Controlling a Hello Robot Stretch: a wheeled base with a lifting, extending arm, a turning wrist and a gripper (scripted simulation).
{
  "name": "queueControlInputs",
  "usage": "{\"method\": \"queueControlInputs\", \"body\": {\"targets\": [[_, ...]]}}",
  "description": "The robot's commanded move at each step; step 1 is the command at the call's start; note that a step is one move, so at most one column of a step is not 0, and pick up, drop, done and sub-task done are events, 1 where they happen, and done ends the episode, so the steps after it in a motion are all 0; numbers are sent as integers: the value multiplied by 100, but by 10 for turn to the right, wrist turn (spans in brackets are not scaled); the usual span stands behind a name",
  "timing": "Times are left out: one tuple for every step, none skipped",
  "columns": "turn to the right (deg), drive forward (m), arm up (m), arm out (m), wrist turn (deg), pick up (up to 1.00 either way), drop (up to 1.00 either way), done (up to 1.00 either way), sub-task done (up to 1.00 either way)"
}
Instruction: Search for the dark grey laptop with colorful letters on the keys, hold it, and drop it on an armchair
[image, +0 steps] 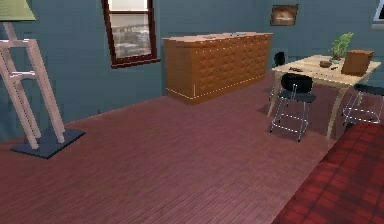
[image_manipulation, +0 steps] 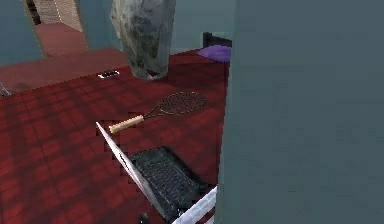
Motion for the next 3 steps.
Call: {"method": "queueControlInputs", "body": {"targets": [[0,0,0,0,0,100,0,0,0],[0,0,10,0,0,0,0,0,0],[-450,0,0,0,0,0,0,0,0]]}}
